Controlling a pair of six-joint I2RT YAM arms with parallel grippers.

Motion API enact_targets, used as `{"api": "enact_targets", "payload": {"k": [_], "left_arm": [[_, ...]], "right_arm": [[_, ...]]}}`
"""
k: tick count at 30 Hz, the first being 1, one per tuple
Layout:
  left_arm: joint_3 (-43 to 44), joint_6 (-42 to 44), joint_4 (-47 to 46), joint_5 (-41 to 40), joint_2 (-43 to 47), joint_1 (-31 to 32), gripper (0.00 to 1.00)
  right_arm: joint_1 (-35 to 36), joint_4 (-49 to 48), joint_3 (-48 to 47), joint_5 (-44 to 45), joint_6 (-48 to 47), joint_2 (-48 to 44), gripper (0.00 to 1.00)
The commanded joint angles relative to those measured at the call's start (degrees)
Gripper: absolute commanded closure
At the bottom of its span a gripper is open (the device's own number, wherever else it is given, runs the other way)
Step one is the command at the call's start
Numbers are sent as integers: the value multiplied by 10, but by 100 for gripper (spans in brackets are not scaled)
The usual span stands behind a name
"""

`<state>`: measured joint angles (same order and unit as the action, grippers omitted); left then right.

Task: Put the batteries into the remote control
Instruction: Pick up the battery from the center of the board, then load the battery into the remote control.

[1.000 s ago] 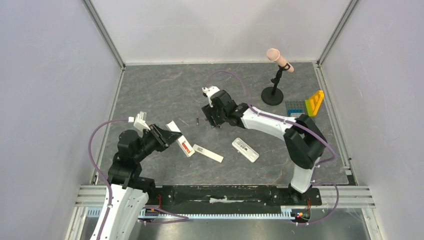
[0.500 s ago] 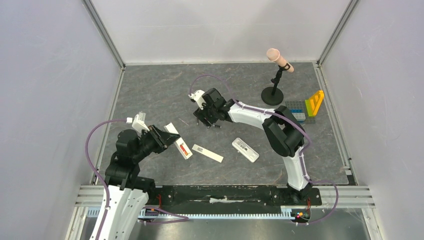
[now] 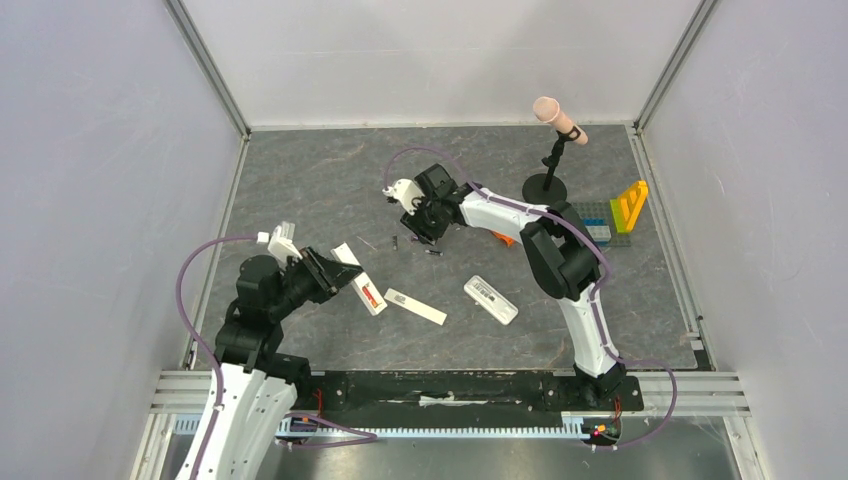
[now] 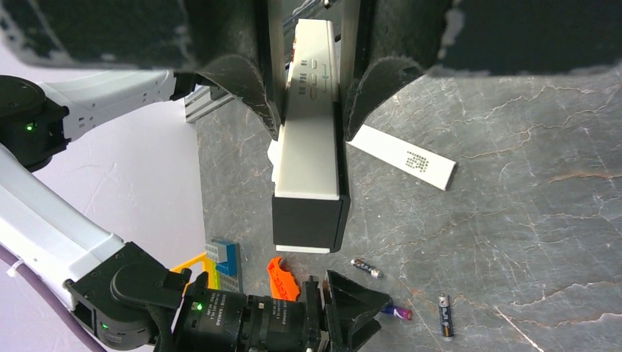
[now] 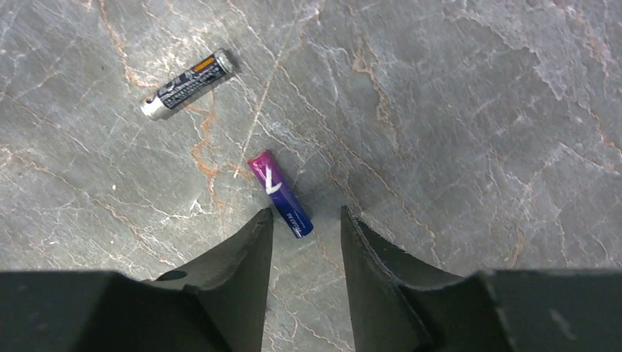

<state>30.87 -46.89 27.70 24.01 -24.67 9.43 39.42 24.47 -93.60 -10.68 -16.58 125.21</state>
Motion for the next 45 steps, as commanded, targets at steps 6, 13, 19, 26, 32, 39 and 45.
{"api": "enact_targets", "payload": {"k": [6,13,19,26,32,39,45], "left_arm": [[-4,-10,-60,13,-18,-3,98],[-10,-4,-68,21,-9,-3,98],[-16,5,-71,24,26,-3,98],[-16,-6,-72,48,52,-3,98],[-25,-10,-138,113,60,-3,98],[-75,-61,-312,188,65,-3,98],[-147,-173,-464,151,70,-3,98]], "right_arm": [[5,14,-17,-25,-23,25,81],[6,-34,37,-36,-8,-36,100],[6,-111,148,-147,10,-198,100],[5,-65,226,-329,-42,-361,100],[6,-13,263,-473,-109,-466,100],[44,37,267,-529,-136,-506,99],[94,-134,329,-435,78,-581,96]]}}
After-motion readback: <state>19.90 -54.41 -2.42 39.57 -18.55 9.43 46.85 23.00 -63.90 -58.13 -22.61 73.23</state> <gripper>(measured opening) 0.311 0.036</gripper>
